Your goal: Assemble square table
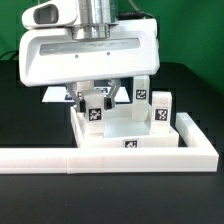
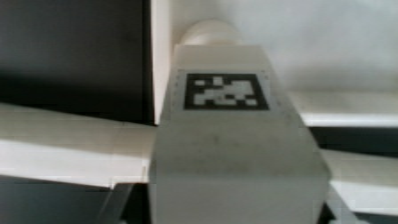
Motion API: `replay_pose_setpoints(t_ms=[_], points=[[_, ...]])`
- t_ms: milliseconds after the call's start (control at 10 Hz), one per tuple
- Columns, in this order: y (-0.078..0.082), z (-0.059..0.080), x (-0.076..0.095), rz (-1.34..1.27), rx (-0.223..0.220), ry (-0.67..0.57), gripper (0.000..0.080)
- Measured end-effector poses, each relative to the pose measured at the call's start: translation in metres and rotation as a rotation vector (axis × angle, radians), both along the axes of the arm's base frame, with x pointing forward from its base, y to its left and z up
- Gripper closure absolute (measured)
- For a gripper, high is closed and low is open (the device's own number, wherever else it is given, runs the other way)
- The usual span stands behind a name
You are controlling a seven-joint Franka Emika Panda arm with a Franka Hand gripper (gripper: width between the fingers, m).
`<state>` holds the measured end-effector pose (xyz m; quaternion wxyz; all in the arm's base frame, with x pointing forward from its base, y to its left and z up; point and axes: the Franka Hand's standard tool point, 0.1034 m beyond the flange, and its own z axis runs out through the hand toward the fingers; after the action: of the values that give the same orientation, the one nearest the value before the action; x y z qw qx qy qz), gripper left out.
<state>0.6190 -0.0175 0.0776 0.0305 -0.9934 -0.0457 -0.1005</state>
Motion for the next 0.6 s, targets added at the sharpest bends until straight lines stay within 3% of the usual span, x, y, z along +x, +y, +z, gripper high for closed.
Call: replay_pose_setpoints(t_ms=[200, 600], points=[[0.001, 0.0, 0.002, -0.151, 0.033, -0.001, 0.0509], [0.02, -0.001, 0.004, -0.495, 0.116, 0.013, 0.0509]])
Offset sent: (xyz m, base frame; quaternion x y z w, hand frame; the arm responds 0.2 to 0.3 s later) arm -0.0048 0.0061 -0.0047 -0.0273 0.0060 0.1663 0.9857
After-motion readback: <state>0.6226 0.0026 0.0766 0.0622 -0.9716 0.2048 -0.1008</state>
